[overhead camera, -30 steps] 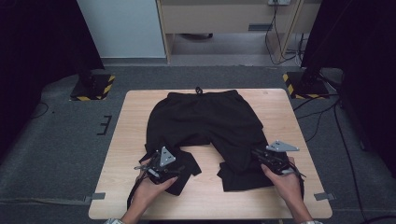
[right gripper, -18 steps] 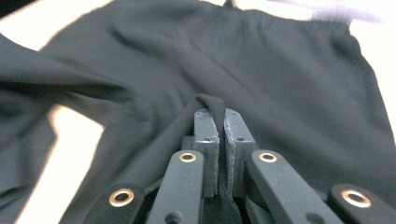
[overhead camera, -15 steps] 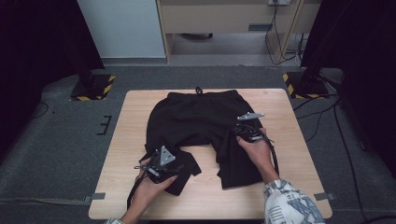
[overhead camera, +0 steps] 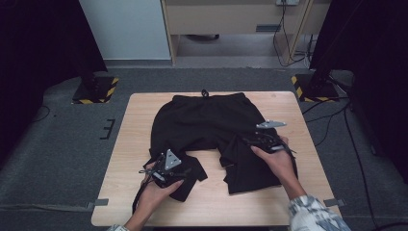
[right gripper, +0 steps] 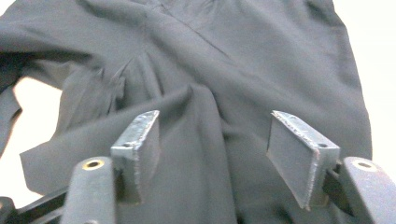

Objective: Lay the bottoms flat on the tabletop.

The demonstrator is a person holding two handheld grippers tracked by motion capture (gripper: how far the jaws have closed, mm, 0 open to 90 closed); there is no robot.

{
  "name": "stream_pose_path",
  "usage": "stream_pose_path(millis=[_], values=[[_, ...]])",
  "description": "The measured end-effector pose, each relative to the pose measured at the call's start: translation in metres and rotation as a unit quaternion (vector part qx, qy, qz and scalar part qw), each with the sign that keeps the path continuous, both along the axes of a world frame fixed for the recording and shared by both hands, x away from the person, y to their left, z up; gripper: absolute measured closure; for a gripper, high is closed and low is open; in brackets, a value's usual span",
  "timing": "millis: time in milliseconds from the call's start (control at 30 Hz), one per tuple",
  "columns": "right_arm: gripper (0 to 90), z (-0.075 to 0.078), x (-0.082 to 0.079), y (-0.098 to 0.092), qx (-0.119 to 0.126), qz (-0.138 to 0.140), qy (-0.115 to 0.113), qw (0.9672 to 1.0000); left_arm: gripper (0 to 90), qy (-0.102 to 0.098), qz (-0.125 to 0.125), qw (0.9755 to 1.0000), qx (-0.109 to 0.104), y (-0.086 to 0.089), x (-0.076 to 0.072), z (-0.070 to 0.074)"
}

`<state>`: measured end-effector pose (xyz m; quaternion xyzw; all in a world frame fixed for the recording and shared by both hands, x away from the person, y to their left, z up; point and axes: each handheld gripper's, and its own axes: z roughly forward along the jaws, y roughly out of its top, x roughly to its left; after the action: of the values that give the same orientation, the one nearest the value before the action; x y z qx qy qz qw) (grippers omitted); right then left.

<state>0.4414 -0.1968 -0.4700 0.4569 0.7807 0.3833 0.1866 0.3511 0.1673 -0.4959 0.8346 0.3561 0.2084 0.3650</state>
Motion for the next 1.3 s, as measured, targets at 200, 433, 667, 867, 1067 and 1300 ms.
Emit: stream_pose_path(millis=[200,433,667,867,1067,1300], values=[[41.7,-0.010,-0.047,-0.042,0.023,-0.020,-0.017,0.9994,36.1,-0.005,-0.012,0.9989,-0.044,-0.018,0.007,0.006],[50.6,-0.037,-0.097,-0.068,0.019,-0.017,0.010,0.9996,40.6,-0.002,-0.073,0.9960,-0.051,-0.068,0.032,0.005],[42.8,-0.051,-0.115,-0.076,0.018,-0.007,0.024,0.9995,42.6,0.026,-0.099,0.9935,-0.049,-0.102,0.055,-0.010],[58.9,-0.059,-0.111,-0.067,0.011,0.017,0.042,0.9989,70.4,0.044,-0.095,0.9944,-0.016,-0.123,0.065,-0.017],[87.0,-0.057,-0.107,-0.066,0.011,0.035,0.059,0.9976,88.4,0.030,-0.060,0.9969,-0.041,-0.120,0.077,-0.010],[88.3,-0.049,-0.134,-0.100,-0.011,0.043,0.100,0.9940,88.5,0.006,-0.072,0.9969,-0.031,-0.110,0.070,0.003]])
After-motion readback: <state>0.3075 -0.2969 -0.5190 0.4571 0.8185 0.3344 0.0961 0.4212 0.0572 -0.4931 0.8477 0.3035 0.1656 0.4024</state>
